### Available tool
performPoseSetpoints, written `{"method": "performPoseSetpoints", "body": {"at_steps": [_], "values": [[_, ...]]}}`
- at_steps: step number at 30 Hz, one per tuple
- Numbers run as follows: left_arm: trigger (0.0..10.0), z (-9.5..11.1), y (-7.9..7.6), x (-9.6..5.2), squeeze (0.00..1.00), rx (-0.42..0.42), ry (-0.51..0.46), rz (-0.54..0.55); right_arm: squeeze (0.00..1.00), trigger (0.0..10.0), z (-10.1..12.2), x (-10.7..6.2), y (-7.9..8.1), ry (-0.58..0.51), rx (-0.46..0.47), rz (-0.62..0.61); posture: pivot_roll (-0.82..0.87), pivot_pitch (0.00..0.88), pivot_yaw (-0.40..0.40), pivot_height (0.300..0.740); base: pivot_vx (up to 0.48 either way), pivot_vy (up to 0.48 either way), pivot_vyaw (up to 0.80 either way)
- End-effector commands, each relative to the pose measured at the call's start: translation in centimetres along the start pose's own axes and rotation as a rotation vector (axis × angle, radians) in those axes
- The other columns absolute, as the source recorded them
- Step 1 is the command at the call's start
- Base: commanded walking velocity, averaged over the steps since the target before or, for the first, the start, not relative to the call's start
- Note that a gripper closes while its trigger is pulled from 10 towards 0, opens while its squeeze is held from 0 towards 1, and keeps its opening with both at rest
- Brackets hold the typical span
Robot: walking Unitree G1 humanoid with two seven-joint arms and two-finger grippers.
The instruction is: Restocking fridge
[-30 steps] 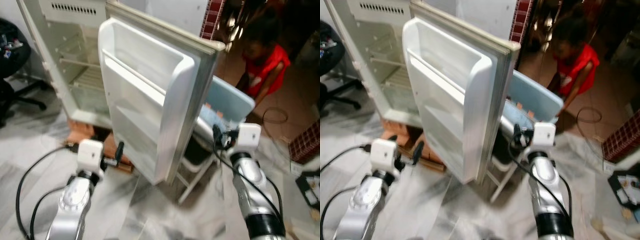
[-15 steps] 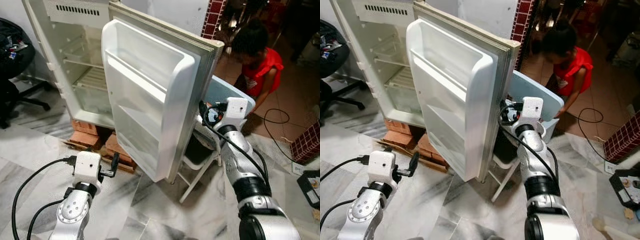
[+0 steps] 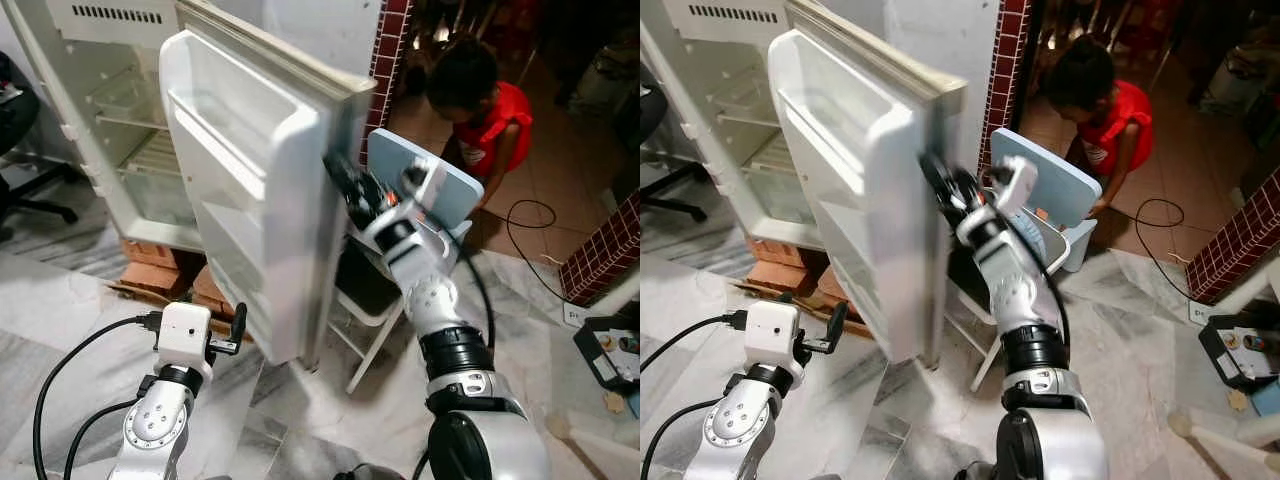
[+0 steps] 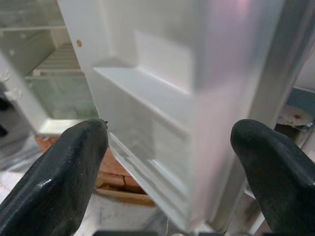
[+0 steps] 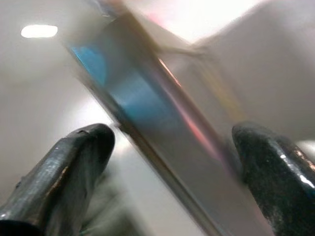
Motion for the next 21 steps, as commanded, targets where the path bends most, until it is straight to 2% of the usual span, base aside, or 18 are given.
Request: {"method": "performPoseSetpoints", "body": {"at_steps": [1,3,5,6,8,9,10,11,12,13,14,16,18,20,21], "values": [[10.0,0.3,0.0,-0.1,0.00,0.006,-0.005,0.005,0.00,10.0,-2.2,0.4,3.9,0.072,0.118,0.216,0.13,0.026,-0.063,0.740,0.000,0.000,0.00],[10.0,0.2,0.0,-0.1,0.00,0.005,-0.002,0.004,0.00,10.0,-2.6,-0.2,4.5,0.101,0.129,0.249,0.12,0.028,-0.063,0.740,0.000,0.000,0.00],[10.0,0.1,-0.1,-0.3,0.00,0.004,0.002,0.003,0.00,10.0,-3.4,-1.7,4.3,0.168,0.134,0.257,0.12,0.030,-0.062,0.740,0.000,0.000,0.00],[10.0,0.1,-0.1,-0.3,0.00,0.004,0.002,0.003,0.00,10.0,-3.4,-1.7,4.3,0.168,0.134,0.257,0.12,0.030,-0.062,0.740,0.000,0.000,0.00],[10.0,0.1,-0.1,-0.3,0.00,0.003,0.003,0.002,0.00,10.0,-4.0,-2.7,2.9,0.212,0.069,0.191,0.12,0.032,-0.060,0.740,0.000,0.000,0.00],[10.0,0.1,-0.1,-0.3,0.00,0.003,0.003,0.002,0.00,10.0,-4.0,-2.7,2.9,0.212,0.069,0.191,0.12,0.032,-0.060,0.740,0.000,0.000,0.00],[10.0,0.1,-0.1,-0.3,0.00,0.002,0.006,-0.001,0.00,10.0,-4.1,-4.1,1.0,0.252,-0.013,0.084,0.12,0.032,-0.058,0.740,0.000,0.000,0.00],[10.0,0.1,-0.1,-0.3,0.00,0.002,0.006,-0.001,0.00,10.0,-4.1,-4.1,1.0,0.252,-0.013,0.084,0.12,0.032,-0.058,0.740,0.000,0.000,0.00],[10.0,0.0,-0.1,-0.3,0.00,0.001,0.008,-0.002,0.00,10.0,-3.9,-5.5,-0.3,0.280,-0.089,-0.001,0.11,0.032,-0.057,0.740,0.000,0.000,0.00],[10.0,0.0,-0.1,-0.3,0.00,0.001,0.008,-0.002,0.00,10.0,-3.9,-5.5,-0.3,0.280,-0.089,-0.001,0.11,0.032,-0.057,0.740,0.000,0.000,0.00],[10.0,0.0,-0.1,-0.3,0.00,0.000,0.009,-0.002,0.00,10.0,-3.7,-6.3,-1.0,0.287,-0.124,-0.045,0.11,0.032,-0.057,0.740,0.000,0.000,0.00],[10.0,-0.1,0.1,-0.2,0.00,-0.011,0.017,0.004,0.00,10.0,-3.1,-7.7,-2.6,0.273,-0.189,-0.158,0.11,0.032,-0.056,0.740,0.000,0.000,0.00],[10.0,-0.2,0.3,-0.1,0.00,-0.018,0.028,0.014,0.00,10.0,-2.4,-9.4,-4.3,0.252,-0.297,-0.302,0.10,0.033,-0.054,0.740,0.000,0.000,0.00],[10.0,-0.2,0.6,0.1,0.00,-0.016,0.032,0.019,0.00,10.0,-1.8,-10.5,-5.3,0.234,-0.388,-0.410,0.10,0.053,-0.049,0.740,0.000,0.412,0.00],[10.0,-0.2,0.6,0.1,0.00,-0.016,0.032,0.019,0.00,10.0,-1.8,-10.5,-5.3,0.234,-0.388,-0.410,0.10,0.053,-0.049,0.740,0.000,0.412,0.00]]}}
Point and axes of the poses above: a point about 5 cm out from each wrist's last joint towards the gripper, its own x axis pointing out of the wrist towards the gripper, its own z axis along the axis of the wrist's last joint, y = z × x, the point moved 2 cm from there along x, pointing out of the wrist towards the gripper, and after that the axes turned 4 degrees about x, right-handed, at the moved point
